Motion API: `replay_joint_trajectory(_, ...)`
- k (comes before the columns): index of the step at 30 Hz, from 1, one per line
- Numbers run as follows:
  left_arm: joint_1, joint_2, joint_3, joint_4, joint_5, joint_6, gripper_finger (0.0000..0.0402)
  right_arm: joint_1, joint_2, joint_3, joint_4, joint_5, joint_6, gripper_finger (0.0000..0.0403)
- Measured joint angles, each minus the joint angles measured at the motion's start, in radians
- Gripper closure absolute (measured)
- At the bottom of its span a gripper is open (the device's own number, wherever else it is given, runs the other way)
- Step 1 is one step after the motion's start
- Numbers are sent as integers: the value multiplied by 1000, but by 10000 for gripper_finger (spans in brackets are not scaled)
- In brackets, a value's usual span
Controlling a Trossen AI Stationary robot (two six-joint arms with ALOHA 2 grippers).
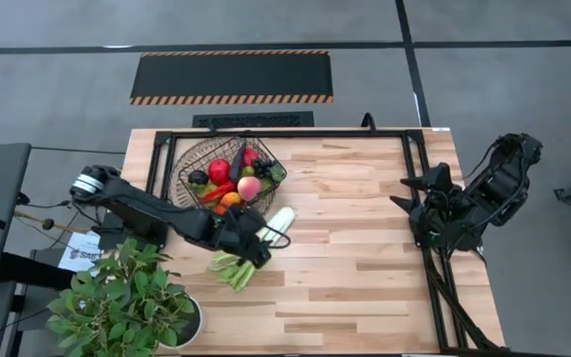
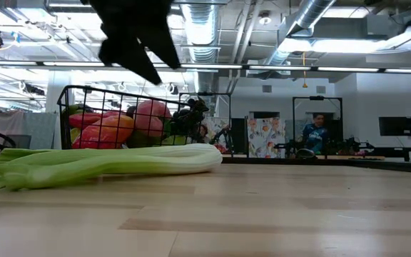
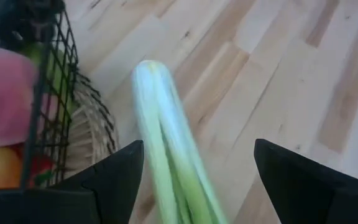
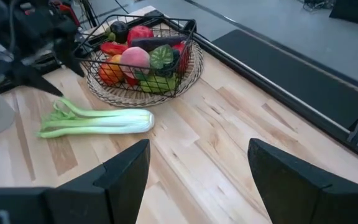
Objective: Build produce basket
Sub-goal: Put the green celery into the wire basket
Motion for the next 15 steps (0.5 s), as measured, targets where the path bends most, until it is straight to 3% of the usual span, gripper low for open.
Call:
replay_joint_trajectory(7,-2,156,7,121,28,-2,111,0,0,-5,-7,-9,25,112)
replay_joint_trajectory(15,-3,260,7,112,0,-123,111,0,-2,-70,-9,-46,92,112)
